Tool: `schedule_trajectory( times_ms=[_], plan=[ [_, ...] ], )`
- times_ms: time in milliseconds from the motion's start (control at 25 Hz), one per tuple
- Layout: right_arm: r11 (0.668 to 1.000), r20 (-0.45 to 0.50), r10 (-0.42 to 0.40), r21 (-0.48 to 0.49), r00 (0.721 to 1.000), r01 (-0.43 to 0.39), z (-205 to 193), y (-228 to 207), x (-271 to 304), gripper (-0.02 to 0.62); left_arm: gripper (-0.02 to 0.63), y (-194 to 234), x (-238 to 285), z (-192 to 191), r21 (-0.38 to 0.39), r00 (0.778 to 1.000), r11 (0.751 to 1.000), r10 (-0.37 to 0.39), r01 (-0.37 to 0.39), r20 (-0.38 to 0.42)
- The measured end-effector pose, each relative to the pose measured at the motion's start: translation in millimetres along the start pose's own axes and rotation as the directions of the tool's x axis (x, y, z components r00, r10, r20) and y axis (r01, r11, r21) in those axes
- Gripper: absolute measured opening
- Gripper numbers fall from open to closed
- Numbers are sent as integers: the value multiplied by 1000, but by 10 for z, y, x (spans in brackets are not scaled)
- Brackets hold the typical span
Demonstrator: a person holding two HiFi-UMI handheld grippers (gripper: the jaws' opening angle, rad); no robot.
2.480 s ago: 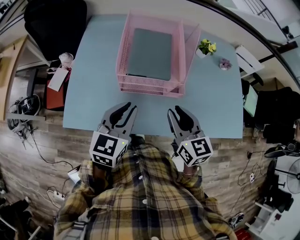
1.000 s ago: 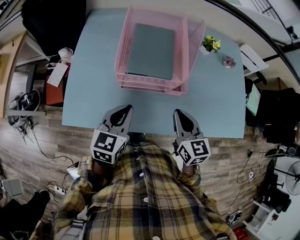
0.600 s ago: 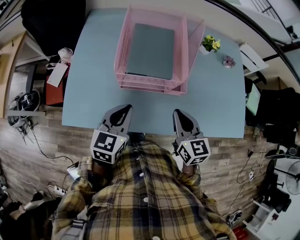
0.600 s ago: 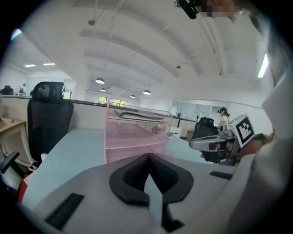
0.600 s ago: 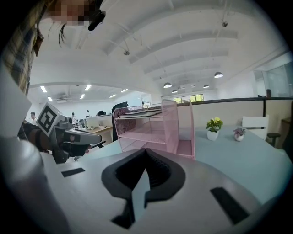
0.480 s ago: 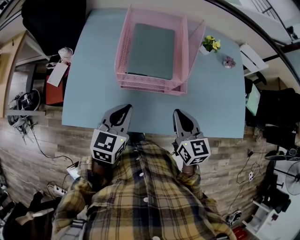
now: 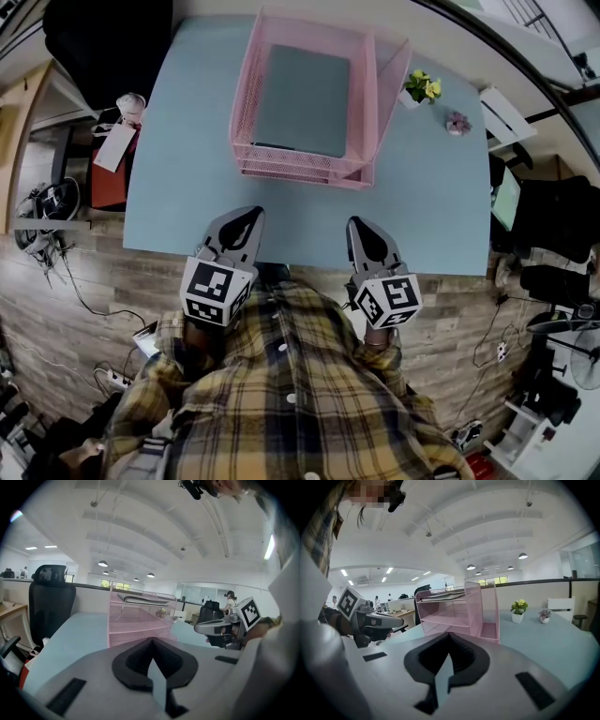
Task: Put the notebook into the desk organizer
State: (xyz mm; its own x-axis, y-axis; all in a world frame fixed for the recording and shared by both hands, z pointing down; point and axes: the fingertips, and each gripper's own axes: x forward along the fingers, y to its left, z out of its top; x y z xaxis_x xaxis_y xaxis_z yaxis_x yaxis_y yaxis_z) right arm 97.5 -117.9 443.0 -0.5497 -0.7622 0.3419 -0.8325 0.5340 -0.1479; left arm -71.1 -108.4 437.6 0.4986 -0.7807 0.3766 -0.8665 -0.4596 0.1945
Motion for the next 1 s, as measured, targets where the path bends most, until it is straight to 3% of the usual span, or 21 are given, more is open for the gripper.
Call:
schedule_trajectory(
  times_ms=[1000],
  plan=[
    [1000,0,-16,4,1000,16,15,-19,-11,1,-9,89,-23,32,23,1000,999,26,-26,8]
  ],
)
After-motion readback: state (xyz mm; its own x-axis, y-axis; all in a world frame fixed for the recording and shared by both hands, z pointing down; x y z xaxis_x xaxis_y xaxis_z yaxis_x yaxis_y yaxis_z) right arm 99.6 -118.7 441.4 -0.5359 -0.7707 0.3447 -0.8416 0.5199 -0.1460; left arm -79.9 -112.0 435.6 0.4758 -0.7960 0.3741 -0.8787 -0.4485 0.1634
